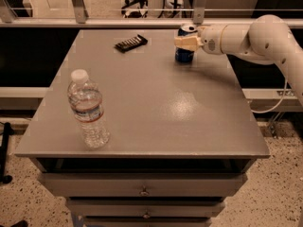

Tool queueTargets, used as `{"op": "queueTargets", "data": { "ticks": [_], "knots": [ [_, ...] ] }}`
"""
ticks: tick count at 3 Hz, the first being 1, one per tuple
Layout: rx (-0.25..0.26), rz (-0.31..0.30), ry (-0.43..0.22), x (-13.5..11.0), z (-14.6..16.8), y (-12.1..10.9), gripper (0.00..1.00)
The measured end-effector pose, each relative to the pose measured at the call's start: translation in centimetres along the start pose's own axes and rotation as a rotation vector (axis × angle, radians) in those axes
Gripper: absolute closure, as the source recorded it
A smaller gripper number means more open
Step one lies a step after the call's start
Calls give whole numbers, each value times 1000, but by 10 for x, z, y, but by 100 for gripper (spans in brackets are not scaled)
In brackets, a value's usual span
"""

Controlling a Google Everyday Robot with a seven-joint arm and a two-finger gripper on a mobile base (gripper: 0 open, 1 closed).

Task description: Move pepsi can near rxbar chocolate

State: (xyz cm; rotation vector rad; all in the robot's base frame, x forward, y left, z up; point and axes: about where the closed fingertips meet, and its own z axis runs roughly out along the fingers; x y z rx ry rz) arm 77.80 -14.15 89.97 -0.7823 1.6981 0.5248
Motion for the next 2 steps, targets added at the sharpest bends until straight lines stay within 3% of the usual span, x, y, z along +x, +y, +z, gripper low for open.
{"op": "queueTargets", "data": {
  "ticks": [1, 2],
  "knots": [
    [0, 0, 0, 0, 0, 0, 100],
    [0, 0, 0, 0, 0, 0, 83]
  ]
}}
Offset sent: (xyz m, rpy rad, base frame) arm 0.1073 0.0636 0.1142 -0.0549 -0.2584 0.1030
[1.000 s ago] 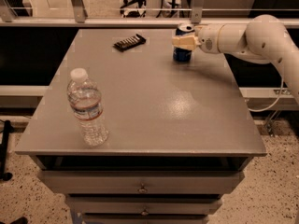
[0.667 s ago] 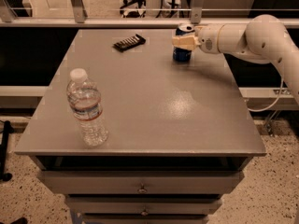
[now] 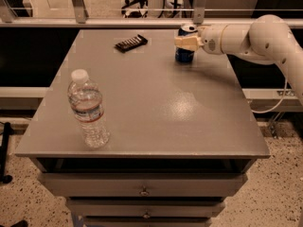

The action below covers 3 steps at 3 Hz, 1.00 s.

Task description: Move pepsi can near rxbar chocolate

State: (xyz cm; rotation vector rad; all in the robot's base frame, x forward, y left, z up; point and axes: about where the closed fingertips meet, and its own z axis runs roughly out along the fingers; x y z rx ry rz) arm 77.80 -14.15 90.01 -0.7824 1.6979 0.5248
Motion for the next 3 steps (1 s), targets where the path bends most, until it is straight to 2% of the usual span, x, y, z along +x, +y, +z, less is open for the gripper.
{"op": "queueTargets", "data": {
  "ticks": [1, 3],
  "knots": [
    [0, 0, 0, 0, 0, 0, 52],
    [0, 0, 0, 0, 0, 0, 5]
  ]
}}
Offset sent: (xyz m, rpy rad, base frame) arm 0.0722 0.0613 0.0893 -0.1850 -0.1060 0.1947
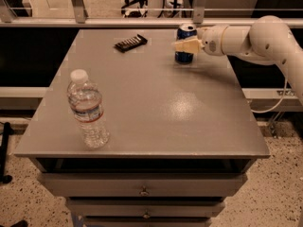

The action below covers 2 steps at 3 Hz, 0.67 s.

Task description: Move pepsi can near rxbar chocolate

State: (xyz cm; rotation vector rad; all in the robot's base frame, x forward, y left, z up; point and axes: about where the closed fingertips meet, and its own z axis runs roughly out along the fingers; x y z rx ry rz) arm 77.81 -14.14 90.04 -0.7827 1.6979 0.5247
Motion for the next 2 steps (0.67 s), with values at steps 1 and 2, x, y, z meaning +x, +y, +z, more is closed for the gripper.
{"op": "queueTargets", "data": {
  "ticks": [1, 2],
  "knots": [
    [-26, -28, 22, -11, 7, 1, 0],
    [-114, -133, 102, -52, 24, 8, 0]
  ]
}}
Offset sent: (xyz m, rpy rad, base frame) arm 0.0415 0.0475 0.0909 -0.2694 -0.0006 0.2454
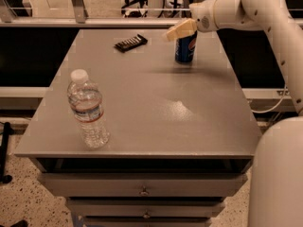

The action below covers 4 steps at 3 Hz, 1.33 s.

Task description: Move pepsi can near rxbar chocolate

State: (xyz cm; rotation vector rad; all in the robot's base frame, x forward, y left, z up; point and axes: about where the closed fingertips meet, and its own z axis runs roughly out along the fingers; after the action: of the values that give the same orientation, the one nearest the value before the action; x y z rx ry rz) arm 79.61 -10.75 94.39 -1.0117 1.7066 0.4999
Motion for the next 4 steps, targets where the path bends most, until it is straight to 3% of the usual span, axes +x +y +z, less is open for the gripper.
{"op": "queueTargets", "data": {
  "ticks": [1, 2, 3, 4],
  "knots": [
    [-39, -44, 39, -14, 5, 2, 0],
    [-2, -30, 95, -5, -11, -10, 0],
    [48, 38, 156, 30, -25, -22, 0],
    [57, 91, 175, 56, -22, -23, 2]
  ]
}}
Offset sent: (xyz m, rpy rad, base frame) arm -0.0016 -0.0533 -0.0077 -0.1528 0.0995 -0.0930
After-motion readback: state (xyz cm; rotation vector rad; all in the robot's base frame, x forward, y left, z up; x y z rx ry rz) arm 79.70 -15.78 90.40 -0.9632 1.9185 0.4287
